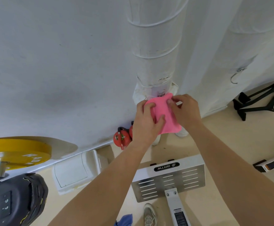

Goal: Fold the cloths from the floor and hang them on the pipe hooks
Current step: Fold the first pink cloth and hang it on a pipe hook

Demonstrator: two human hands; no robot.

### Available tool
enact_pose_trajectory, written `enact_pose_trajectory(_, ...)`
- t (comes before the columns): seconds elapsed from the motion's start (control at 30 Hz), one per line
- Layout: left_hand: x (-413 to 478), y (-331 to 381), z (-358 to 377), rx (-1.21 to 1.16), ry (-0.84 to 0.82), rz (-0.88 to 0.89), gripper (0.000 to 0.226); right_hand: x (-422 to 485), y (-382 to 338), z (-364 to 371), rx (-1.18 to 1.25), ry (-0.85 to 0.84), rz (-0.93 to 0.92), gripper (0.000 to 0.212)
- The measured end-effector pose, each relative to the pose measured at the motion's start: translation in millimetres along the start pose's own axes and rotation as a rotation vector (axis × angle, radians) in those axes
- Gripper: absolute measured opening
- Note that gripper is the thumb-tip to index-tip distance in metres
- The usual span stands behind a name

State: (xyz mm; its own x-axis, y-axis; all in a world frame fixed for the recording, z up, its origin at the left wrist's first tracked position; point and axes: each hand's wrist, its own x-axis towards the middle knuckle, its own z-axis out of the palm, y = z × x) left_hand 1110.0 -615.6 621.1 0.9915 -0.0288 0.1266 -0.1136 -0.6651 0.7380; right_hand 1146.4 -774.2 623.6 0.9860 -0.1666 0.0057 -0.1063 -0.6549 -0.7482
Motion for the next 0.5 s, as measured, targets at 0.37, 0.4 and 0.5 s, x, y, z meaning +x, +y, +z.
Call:
enact_pose_trajectory(0.37,11,-2,3,-0.112,0.131,0.065,0.04,-1,-11,6,0.249,0.215,0.004,0.008)
enact_pose_trajectory(0.4,14,-5,5,-0.1,0.116,0.04,0.037,2,-8,10,0.215,0.182,-0.008,0.01)
enact_pose_trajectory(0.5,12,-10,11,-0.068,0.07,-0.009,0.034,7,2,16,0.132,0.124,0.003,0.01)
